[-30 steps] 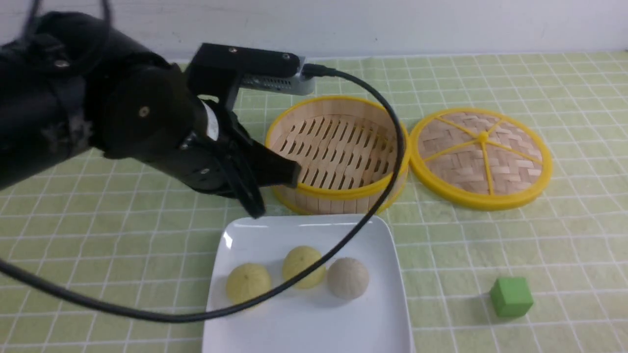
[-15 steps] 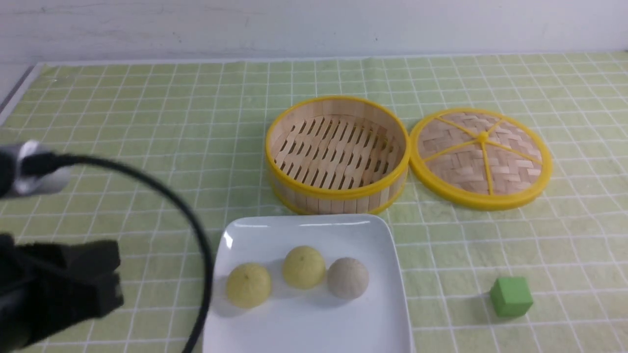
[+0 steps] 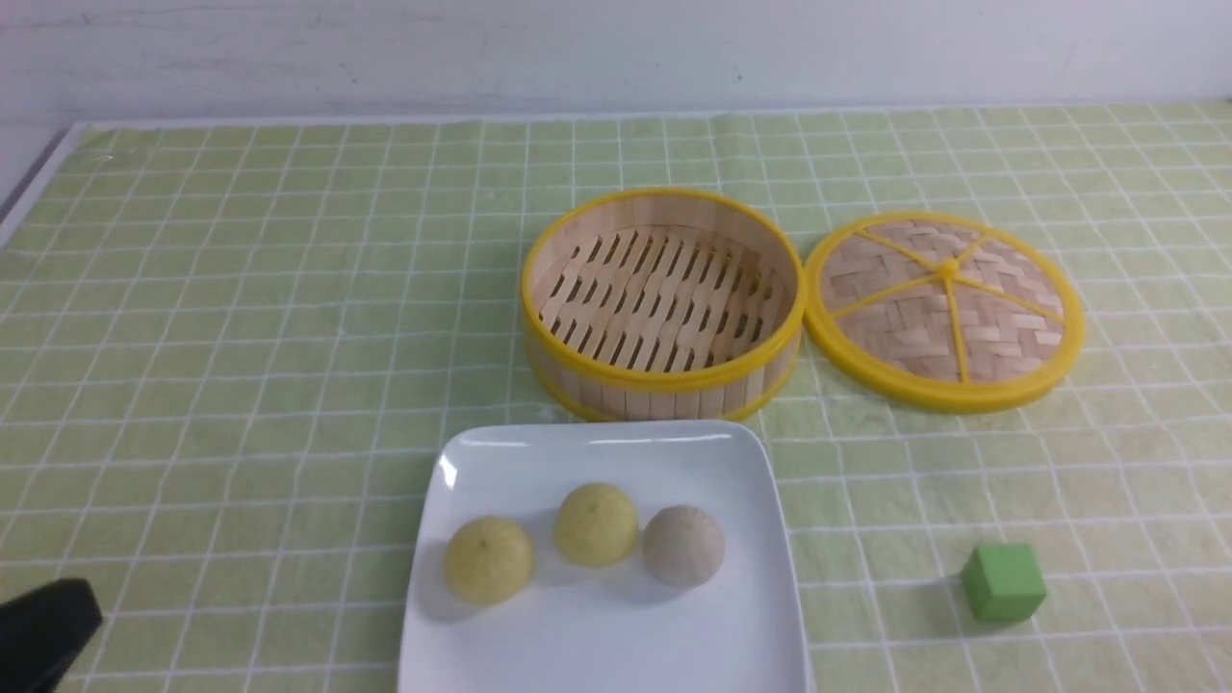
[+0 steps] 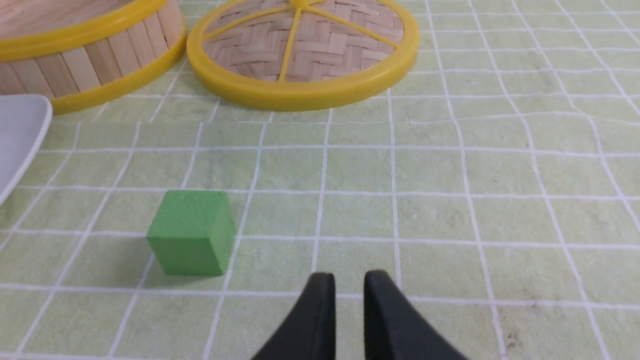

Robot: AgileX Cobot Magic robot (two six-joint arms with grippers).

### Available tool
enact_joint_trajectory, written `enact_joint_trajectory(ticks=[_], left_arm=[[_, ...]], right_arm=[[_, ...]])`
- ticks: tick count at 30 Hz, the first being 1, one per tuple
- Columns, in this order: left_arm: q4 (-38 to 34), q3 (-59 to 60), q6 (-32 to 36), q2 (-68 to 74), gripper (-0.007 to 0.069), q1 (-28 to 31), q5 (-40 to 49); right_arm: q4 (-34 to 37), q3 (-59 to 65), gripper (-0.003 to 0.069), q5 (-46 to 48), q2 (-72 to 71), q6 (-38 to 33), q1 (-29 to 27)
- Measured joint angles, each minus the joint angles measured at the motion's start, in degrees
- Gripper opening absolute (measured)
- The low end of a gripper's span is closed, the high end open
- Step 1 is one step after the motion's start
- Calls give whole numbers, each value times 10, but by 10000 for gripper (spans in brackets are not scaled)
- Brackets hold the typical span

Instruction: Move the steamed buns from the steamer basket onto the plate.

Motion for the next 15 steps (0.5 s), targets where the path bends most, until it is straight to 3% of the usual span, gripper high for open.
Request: enact_joint_trajectory(ticks=[3, 6, 12, 15], left_arm=[[-99, 30, 120, 0, 19, 51, -59], [-191, 56, 219, 0, 19, 144, -119], [-214, 129, 255, -25, 23, 316, -149], [-193, 157, 249, -59, 27, 342, -143]], right_arm=[[0, 0, 119, 0, 0, 0, 0], [0, 0, 123, 0, 0, 0, 0], [0, 0, 131, 0, 0, 0, 0], [0, 0, 132, 0, 0, 0, 0]])
